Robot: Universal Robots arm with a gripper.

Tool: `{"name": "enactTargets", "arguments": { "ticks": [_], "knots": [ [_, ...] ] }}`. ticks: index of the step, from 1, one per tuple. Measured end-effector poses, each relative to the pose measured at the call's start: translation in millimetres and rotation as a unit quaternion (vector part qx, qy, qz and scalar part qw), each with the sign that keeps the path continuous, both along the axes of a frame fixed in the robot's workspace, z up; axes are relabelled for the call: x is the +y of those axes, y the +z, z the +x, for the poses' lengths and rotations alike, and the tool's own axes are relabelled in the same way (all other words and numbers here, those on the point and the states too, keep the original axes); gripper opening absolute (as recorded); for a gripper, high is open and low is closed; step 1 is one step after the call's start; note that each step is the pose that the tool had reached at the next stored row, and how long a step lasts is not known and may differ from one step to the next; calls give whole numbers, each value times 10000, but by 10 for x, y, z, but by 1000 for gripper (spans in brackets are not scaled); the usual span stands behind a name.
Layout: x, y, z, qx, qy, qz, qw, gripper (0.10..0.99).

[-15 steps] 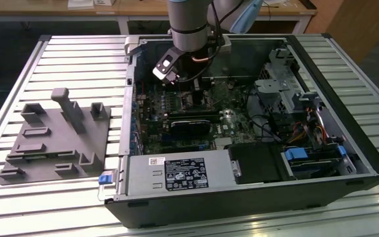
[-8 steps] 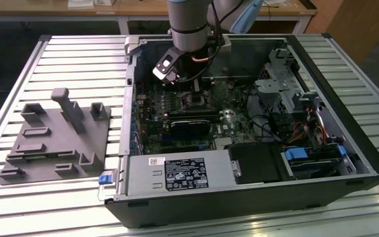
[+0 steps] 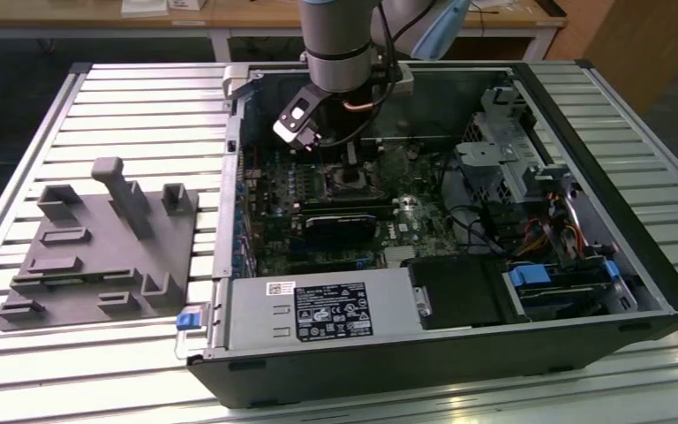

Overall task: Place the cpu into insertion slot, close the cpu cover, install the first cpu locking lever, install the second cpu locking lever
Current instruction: 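Place the cpu into insertion slot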

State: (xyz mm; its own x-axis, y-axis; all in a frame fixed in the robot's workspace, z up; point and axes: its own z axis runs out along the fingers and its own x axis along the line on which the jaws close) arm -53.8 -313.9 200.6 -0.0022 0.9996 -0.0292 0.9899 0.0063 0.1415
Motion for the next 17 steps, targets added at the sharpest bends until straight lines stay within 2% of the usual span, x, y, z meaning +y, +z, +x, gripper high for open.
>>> {"name": "enactTargets", "arguments": {
  "ticks": [3,4,5,6,12,17],
  "knots": [
    [0,1,0,6,1,0,10000,106],
    [0,1,1,31,1,-1,10000,106],
    [0,1,3,67,1,-1,10000,106],
    [0,1,2,77,0,-1,10000,106],
    [0,0,3,79,-10,0,10000,106],
    [0,-8,4,78,-248,3,9997,106]
  ]
}}
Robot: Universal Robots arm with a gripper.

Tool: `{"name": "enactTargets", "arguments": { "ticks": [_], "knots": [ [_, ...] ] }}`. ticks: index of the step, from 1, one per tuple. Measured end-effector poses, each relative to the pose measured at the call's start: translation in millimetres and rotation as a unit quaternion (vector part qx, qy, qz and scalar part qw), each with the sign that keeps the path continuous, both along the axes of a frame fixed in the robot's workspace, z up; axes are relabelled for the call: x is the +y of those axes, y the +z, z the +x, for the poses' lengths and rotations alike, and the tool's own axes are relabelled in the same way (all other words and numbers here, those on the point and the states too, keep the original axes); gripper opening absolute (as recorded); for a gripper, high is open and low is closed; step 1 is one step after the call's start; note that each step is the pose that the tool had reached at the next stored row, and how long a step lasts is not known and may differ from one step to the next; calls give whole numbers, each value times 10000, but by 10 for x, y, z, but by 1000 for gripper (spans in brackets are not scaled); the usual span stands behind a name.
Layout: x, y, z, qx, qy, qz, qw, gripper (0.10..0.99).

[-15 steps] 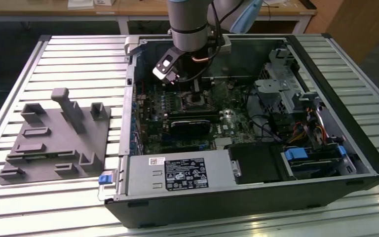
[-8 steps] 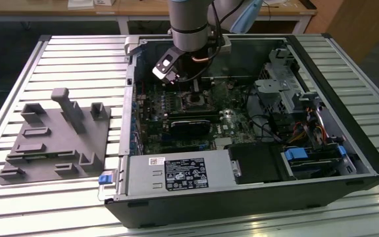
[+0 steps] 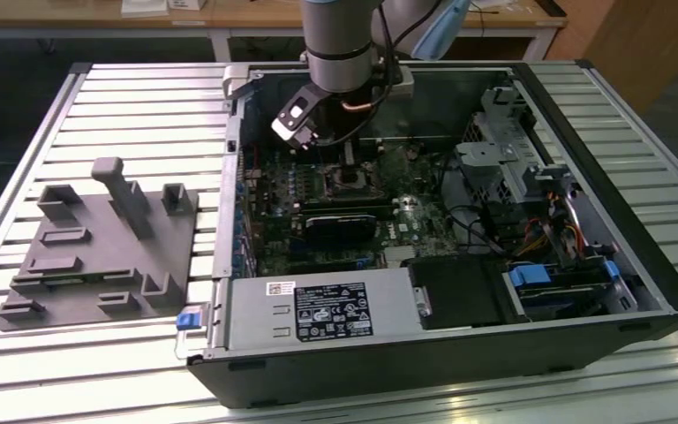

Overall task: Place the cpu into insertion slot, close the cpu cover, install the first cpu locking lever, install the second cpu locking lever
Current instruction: 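Place the cpu into insertion slot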

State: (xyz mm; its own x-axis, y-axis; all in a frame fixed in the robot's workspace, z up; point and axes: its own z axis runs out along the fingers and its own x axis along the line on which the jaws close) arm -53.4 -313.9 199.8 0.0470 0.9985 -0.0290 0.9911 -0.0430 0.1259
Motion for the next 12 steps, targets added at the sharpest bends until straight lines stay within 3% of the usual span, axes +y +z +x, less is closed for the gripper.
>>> {"name": "enactTargets", "arguments": {
  "ticks": [12],
  "knots": [
    [0,-16,0,2,-24,3,10000,106]
  ]
}}
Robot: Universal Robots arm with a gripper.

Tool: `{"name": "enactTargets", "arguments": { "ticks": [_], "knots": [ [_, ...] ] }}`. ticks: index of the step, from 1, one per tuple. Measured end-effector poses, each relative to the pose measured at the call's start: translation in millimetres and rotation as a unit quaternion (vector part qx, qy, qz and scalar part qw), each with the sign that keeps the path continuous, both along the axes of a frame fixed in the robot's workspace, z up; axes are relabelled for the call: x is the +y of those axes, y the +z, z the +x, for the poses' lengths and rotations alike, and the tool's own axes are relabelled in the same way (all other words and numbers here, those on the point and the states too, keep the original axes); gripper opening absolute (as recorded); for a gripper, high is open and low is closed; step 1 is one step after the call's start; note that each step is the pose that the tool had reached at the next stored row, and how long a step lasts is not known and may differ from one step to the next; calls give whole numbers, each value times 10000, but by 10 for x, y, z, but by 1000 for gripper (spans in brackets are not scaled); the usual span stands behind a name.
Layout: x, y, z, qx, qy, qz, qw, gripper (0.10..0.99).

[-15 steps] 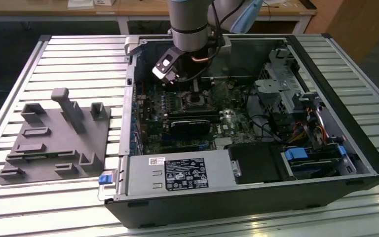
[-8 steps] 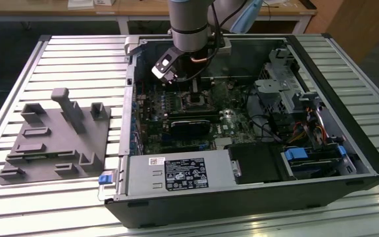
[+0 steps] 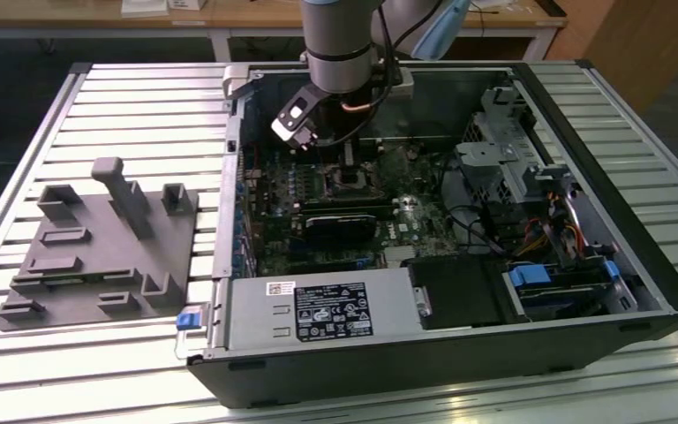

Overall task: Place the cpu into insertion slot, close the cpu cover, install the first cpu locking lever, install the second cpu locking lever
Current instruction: 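Place the cpu into insertion slot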

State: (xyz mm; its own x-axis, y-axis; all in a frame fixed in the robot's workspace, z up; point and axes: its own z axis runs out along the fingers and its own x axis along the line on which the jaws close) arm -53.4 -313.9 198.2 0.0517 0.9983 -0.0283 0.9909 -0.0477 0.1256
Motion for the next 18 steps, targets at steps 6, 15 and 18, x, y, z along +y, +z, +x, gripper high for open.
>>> {"name": "enactTargets", "arguments": {
  "ticks": [6,15,18],
  "knots": [
    [0,28,0,-1,0,0,10000,106],
    [2,180,0,-21,0,-4,10000,106],
    [5,244,0,-36,0,-4,10000,106]
  ]
}}
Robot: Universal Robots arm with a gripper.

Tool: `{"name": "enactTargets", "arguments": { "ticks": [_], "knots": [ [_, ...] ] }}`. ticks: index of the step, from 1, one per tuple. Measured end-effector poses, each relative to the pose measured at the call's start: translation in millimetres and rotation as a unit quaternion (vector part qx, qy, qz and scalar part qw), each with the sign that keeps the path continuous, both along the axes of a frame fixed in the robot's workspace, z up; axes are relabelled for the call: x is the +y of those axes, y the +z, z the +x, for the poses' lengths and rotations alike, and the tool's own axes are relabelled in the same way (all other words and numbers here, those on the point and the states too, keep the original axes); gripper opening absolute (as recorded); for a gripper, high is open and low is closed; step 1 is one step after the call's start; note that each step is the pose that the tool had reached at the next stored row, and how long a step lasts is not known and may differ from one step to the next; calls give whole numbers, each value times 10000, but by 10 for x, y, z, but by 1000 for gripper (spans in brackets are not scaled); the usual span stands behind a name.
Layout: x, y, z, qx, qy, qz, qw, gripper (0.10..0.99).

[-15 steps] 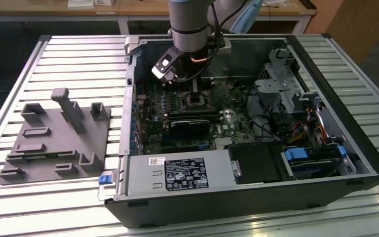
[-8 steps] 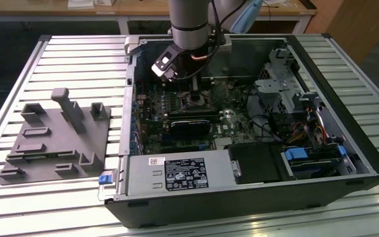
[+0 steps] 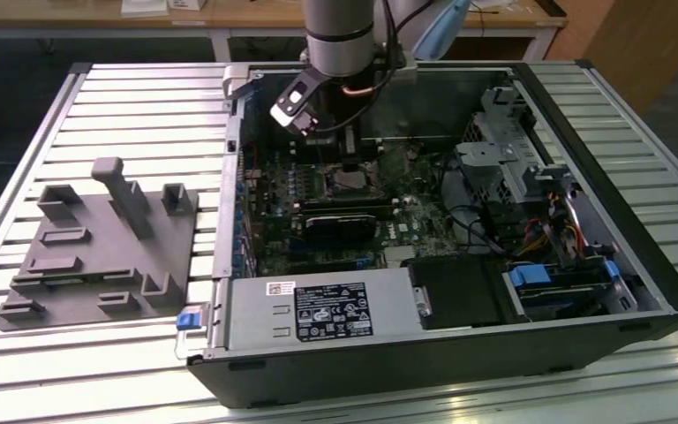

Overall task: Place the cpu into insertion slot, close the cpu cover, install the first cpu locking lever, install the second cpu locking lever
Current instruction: 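Place the cpu into insertion slot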

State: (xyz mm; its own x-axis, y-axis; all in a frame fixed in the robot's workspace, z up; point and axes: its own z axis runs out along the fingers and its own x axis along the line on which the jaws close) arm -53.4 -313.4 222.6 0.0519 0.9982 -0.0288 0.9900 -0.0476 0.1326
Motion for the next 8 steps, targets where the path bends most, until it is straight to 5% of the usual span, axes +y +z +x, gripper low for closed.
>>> {"name": "enactTargets", "arguments": {
  "ticks": [8],
  "knots": [
    [5,206,0,-50,0,0,10000,106]
  ]
}}
